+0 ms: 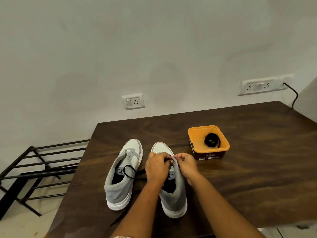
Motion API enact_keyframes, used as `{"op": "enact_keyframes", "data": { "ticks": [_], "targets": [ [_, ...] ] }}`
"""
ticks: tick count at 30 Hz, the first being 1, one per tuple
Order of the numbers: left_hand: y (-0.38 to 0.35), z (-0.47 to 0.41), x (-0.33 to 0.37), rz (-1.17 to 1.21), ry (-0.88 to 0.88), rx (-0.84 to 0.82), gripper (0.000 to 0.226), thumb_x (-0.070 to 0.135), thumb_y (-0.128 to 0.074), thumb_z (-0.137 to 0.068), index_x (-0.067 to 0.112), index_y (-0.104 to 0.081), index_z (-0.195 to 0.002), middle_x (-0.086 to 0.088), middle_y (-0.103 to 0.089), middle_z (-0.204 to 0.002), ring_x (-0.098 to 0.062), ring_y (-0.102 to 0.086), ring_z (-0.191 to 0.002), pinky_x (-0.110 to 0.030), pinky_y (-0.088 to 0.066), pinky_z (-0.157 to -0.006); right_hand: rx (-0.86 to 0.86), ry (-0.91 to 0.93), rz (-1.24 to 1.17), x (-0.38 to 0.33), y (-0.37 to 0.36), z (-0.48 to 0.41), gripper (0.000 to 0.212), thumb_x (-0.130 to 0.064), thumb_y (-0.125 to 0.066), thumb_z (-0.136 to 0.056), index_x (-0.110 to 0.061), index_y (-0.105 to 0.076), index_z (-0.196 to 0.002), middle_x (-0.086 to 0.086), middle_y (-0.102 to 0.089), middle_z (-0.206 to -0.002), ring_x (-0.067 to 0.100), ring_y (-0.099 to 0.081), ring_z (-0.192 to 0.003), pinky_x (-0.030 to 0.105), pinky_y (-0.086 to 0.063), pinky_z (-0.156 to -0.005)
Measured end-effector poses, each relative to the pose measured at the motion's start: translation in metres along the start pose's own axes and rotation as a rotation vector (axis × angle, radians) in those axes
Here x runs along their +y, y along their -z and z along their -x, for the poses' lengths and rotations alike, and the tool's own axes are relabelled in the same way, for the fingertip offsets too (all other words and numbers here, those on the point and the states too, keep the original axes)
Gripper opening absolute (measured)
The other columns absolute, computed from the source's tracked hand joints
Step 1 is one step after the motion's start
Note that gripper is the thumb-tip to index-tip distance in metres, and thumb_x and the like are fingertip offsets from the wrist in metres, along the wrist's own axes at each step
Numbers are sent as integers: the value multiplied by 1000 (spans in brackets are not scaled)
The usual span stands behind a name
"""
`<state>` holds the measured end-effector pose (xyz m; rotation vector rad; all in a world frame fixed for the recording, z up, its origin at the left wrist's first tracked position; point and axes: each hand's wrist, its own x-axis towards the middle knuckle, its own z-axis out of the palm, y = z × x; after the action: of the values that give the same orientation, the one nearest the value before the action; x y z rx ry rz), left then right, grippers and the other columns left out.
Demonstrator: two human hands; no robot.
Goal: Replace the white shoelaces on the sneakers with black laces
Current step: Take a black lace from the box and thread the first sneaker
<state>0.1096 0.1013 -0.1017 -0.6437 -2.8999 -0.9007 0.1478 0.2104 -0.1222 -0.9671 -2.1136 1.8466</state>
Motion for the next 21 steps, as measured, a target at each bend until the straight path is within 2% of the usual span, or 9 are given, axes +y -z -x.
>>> {"op": "enact_keyframes", "data": {
  "ticks": [2,5,7,9,12,14,16,19,21],
  "targets": [
    [-1,5,0,-39,-32,40,16,27,-61,-88,32,-67,-102,11,-66,-101,-15,-50,-103,-30,-41,-82,69,-56,-79,0,-5,0,17,-17,-50,-97,-14,-64,-88,10,-70,-92,24,-67,-87,43,-56,-86],
    [-1,9,-2,-64,-2,81,17,28,-57,-91,34,-63,-106,12,-64,-104,-14,-48,-106,-30,-32,-85,159,-200,-717,-18,5,2,20,-12,-33,-103,-12,-49,-92,6,-63,-86,20,-64,-79,42,-53,-86],
    [3,10,-1,-107,-1,67,17,30,-55,-92,35,-62,-108,13,-63,-105,-12,-46,-109,-30,-27,-88,251,-214,-1098,-39,28,1,27,-12,-27,-103,-14,-44,-81,2,-50,-72,13,-50,-60,33,-50,-71],
    [7,10,1,-114,9,50,18,29,-52,-94,35,-62,-108,13,-63,-105,-11,-45,-110,-30,-23,-87,250,-164,-1199,-59,53,4,32,-14,-27,-103,-16,-40,-74,0,-39,-65,8,-33,-47,22,-37,-49],
    [9,12,4,-117,15,25,19,27,-50,-95,34,-61,-109,13,-62,-107,-11,-44,-112,-31,-20,-89,93,74,-435,-68,66,7,26,-19,-37,-102,-17,-51,-81,-1,-45,-69,8,-36,-48,18,-28,-41],
    [9,13,4,-132,15,17,19,27,-50,-95,35,-60,-109,13,-62,-109,-11,-44,-111,-33,-20,-89,-107,312,369,-56,60,9,13,-24,-50,-98,-18,-62,-95,-1,-56,-81,13,-51,-70,22,-38,-58],
    [9,13,3,-155,13,9,20,27,-50,-95,35,-60,-110,14,-63,-110,-12,-44,-110,-34,-21,-89,-273,331,840,-41,51,11,16,-33,-56,-94,-21,-66,-100,-1,-60,-87,15,-54,-83,26,-40,-71],
    [9,13,0,-213,-1,-4,19,27,-48,-95,36,-59,-109,14,-63,-111,-13,-45,-108,-36,-22,-88,-260,283,876,-33,44,17,32,-36,-51,-96,-28,-55,-66,-5,-58,-75,17,-57,-79,29,-41,-67],
    [11,14,-4,-236,3,-1,20,26,-47,-95,36,-59,-108,15,-63,-111,-13,-45,-107,-37,-23,-89,-173,280,553,-38,44,23,34,-26,-48,-99,-27,-54,-65,-6,-57,-78,11,-54,-76,25,-40,-65]
  ]
}}
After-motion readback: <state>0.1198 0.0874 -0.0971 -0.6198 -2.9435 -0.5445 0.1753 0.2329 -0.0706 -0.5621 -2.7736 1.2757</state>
